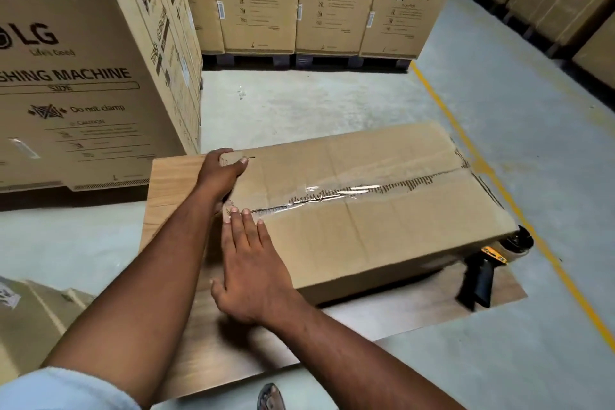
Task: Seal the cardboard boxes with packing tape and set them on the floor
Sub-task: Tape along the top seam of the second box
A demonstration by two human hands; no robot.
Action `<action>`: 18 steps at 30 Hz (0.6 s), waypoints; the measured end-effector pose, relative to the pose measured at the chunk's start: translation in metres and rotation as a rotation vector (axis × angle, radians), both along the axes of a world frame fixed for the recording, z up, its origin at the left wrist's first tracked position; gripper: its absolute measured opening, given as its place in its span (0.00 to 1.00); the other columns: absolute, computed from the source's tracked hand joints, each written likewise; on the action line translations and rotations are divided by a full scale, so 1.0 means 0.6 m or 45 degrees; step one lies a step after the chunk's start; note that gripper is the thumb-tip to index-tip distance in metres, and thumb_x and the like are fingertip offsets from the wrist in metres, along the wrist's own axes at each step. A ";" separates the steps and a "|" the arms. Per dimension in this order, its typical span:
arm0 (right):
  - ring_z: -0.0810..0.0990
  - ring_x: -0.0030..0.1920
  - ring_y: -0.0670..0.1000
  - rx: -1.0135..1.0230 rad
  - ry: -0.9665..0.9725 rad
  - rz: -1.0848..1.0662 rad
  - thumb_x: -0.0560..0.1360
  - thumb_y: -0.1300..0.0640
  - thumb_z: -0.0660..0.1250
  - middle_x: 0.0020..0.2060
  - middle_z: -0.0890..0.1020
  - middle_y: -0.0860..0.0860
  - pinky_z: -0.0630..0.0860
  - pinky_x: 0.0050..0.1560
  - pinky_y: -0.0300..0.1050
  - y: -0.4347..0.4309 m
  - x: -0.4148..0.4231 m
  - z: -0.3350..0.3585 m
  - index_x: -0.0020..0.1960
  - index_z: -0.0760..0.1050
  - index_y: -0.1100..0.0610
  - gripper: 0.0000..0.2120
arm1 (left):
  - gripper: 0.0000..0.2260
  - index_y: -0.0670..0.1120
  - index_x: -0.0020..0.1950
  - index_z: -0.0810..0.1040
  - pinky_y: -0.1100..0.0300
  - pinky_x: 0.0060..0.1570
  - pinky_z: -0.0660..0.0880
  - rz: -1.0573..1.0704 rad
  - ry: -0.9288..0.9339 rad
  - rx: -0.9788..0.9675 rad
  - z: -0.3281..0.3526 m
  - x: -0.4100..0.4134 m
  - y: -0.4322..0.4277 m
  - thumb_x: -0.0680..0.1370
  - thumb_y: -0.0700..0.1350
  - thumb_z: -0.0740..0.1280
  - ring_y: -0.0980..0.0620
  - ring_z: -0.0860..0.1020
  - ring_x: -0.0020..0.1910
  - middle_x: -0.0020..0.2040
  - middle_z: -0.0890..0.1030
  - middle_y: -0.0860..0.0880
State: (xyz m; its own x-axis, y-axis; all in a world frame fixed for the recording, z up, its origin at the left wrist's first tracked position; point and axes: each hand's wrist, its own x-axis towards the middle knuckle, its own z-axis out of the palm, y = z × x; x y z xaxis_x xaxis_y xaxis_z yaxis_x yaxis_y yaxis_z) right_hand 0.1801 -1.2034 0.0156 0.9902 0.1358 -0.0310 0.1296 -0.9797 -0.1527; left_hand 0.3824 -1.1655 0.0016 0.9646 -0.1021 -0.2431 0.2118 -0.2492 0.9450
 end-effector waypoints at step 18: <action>0.57 0.79 0.54 0.060 -0.099 0.176 0.78 0.48 0.64 0.80 0.57 0.55 0.56 0.77 0.54 -0.092 -0.040 -0.011 0.80 0.56 0.58 0.35 | 0.20 0.48 0.61 0.70 0.56 0.56 0.73 0.407 -0.097 0.181 -0.012 -0.157 0.140 0.74 0.54 0.73 0.48 0.78 0.56 0.57 0.79 0.48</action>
